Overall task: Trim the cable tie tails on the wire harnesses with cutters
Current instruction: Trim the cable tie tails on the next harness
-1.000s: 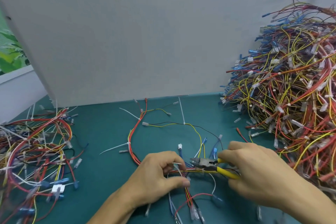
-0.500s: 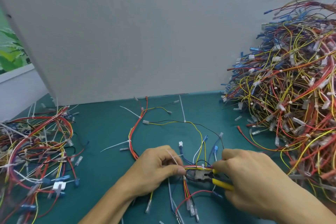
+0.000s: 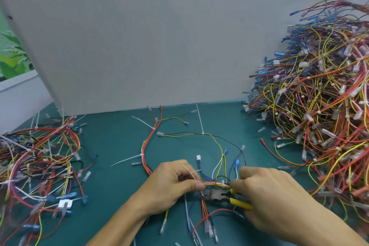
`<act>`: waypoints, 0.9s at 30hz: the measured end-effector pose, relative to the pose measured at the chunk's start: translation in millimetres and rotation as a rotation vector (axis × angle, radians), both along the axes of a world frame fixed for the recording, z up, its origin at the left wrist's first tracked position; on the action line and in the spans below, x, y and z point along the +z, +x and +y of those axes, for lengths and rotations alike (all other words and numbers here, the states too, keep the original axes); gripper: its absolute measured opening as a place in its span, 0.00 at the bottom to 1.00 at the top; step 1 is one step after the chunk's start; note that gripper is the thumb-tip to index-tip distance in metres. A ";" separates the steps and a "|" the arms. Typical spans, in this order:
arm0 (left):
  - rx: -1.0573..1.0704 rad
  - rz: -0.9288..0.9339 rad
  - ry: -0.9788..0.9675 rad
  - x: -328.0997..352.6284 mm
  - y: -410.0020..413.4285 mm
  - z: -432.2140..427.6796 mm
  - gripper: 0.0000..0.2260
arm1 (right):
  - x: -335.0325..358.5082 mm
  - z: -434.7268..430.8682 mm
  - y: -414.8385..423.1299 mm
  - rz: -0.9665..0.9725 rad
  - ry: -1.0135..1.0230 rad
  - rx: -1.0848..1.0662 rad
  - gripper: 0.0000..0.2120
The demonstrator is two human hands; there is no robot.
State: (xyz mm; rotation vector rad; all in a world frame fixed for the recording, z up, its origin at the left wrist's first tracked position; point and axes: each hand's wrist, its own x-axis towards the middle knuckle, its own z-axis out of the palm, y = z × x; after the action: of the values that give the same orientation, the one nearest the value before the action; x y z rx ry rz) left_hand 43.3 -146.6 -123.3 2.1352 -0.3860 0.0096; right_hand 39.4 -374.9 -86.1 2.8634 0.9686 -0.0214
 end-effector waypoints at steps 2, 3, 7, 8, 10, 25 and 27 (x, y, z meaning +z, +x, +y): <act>0.001 -0.003 -0.003 0.1 0.0 0.1 0.07 | 0.4 0.1 0.0 0.006 -0.004 0.005 0.11; 0.000 -0.004 -0.003 0.2 -0.2 0.1 0.06 | 0.6 0.1 0.2 0.005 -0.006 0.008 0.12; -0.002 -0.024 0.012 0.3 -0.2 0.0 0.05 | -0.2 0.0 1.1 0.001 -0.005 0.014 0.13; -0.001 -0.027 0.016 0.2 -0.2 0.0 0.06 | -0.7 0.0 1.1 -0.001 -0.013 0.016 0.13; 0.002 -0.029 0.021 -0.2 0.0 0.2 0.07 | -1.6 0.1 1.2 -0.003 -0.027 0.019 0.13; 0.101 0.168 -0.452 -0.4 0.6 4.2 0.10 | 10.1 -1.4 1.3 0.047 0.017 -0.007 0.07; 0.143 0.195 -0.644 0.6 0.9 6.5 0.10 | 15.4 -5.0 2.0 0.043 0.071 -0.012 0.07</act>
State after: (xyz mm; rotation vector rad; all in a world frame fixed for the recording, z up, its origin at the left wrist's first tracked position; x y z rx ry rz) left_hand 44.2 -140.2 -122.7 1.5045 -0.0909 0.0061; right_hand 41.4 -379.9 -70.7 2.9447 0.9799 -0.0505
